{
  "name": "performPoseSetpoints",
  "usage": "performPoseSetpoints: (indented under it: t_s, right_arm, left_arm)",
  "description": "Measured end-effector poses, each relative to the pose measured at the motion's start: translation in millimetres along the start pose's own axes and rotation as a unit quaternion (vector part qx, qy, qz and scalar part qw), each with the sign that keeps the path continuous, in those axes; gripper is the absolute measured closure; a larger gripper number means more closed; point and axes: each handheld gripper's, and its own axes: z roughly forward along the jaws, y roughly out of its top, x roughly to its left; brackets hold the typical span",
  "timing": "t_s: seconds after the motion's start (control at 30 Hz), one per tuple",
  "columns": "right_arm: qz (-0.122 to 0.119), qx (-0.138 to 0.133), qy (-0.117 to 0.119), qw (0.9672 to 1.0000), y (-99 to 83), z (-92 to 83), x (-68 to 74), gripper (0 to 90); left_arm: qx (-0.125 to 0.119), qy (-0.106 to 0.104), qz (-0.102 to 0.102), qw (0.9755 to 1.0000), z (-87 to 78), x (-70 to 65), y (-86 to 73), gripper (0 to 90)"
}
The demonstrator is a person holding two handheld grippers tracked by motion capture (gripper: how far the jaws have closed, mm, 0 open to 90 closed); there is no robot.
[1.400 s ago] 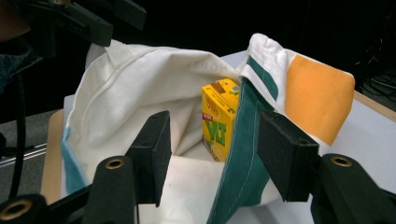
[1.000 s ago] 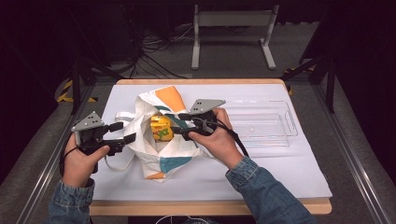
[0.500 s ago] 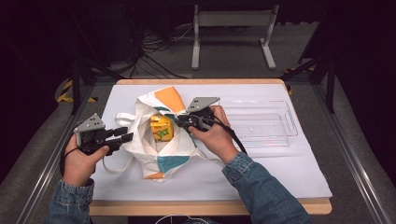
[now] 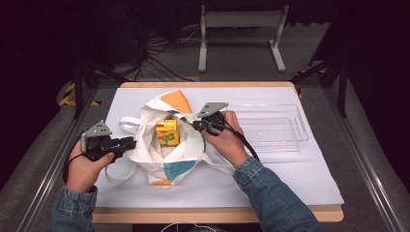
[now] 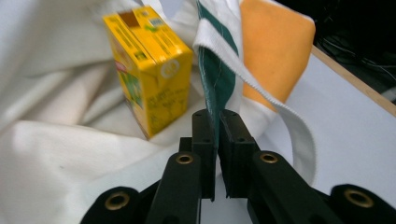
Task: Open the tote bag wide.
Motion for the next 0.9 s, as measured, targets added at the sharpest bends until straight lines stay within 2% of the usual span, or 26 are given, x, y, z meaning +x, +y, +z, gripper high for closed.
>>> performPoseSetpoints:
  t_s: [0.13,0.23,0.37,0.43,0.53,0.67,0.77,0.9]
  right_arm:
    - [0.005,0.018,-0.007,0.9998,-6.4,6.8,-2.3,86.2]
    - [0.003,0.042,-0.023,0.9989,-10.0,10.7,-3.5,87.2]
    - [0.022,0.071,-0.035,0.9966,-14.8,14.3,-5.9,87.5]
    - [0.034,0.092,-0.036,0.9946,-18.1,16.9,-6.8,87.6]
    - [0.036,0.125,-0.036,0.9909,-23.7,22.3,-7.3,87.5]
    - [0.051,0.15,-0.033,0.9868,-29.2,26.4,-8.3,87.5]
    - [0.061,0.156,-0.029,0.9854,-32.8,27.7,-9.3,87.3]
    - [0.074,0.142,-0.019,0.9869,-36.7,26.2,-11.1,84.5]
  left_arm:
    - [0.004,-0.001,-0.003,1.0,0.7,1.5,-1.8,74.9]
    - [0.005,0.0,-0.002,1.0,1.5,2.7,-2.9,74.9]
    - [0.009,-0.001,-0.006,0.9999,2.8,3.3,-4.5,75.1]
    - [0.012,-0.002,-0.008,0.9999,3.6,3.9,-5.3,75.1]
    - [0.012,-0.003,-0.013,0.9998,4.1,4.9,-6.4,75.1]
    - [0.01,-0.004,-0.014,0.9998,3.6,6.0,-6.7,74.8]
    - [0.007,-0.007,-0.018,0.9998,2.8,5.9,-6.6,72.5]
    - [0.002,-0.011,-0.02,0.9997,1.2,6.4,-6.5,67.5]
